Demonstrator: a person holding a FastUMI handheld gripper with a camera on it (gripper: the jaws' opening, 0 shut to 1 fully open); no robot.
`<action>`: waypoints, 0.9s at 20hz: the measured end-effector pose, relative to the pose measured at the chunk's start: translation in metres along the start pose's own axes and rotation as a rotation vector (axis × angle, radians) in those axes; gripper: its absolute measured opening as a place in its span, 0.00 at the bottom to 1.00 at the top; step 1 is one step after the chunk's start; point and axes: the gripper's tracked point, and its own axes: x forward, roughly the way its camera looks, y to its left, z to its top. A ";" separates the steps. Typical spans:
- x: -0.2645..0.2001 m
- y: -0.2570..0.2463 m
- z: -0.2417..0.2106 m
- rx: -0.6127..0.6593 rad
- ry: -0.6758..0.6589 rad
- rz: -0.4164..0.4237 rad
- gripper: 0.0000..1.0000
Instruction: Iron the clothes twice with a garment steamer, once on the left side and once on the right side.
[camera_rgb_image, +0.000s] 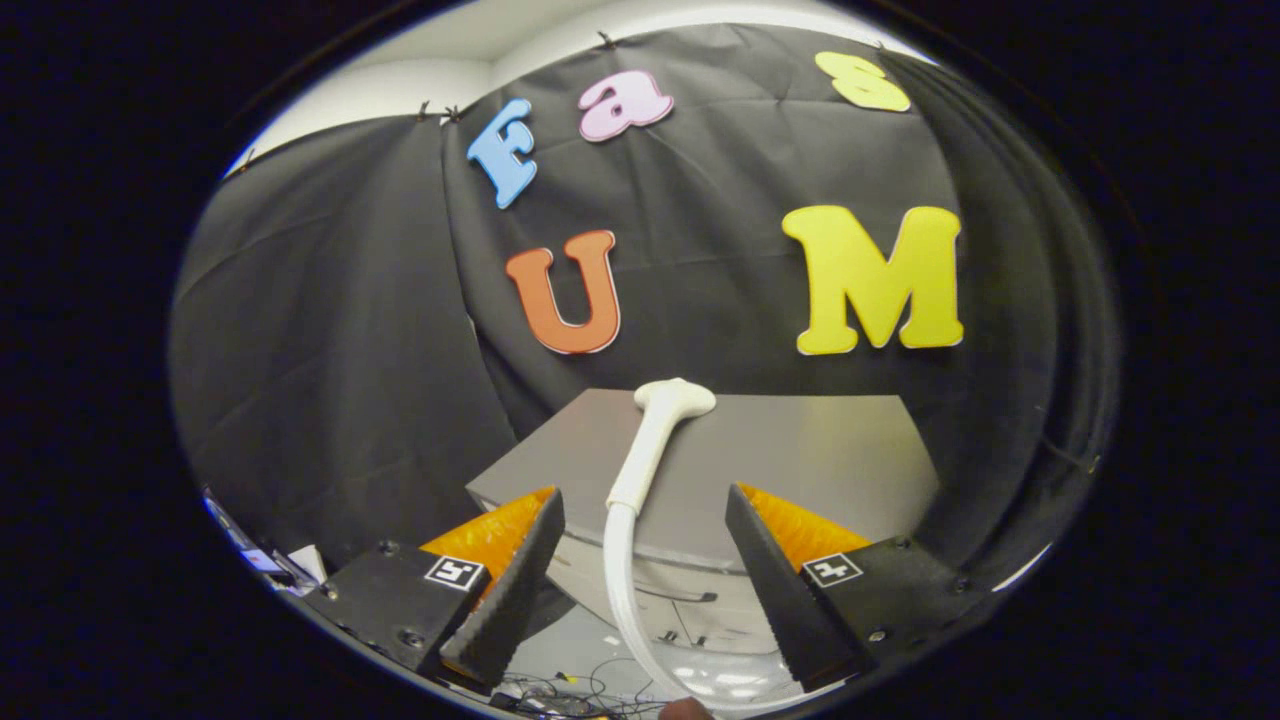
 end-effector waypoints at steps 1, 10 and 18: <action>0.024 0.003 0.004 -0.005 0.033 -0.011 1.00; 0.151 -0.004 -0.001 -0.019 0.200 -0.148 0.84; 0.171 0.001 -0.025 -0.002 0.260 -0.128 0.57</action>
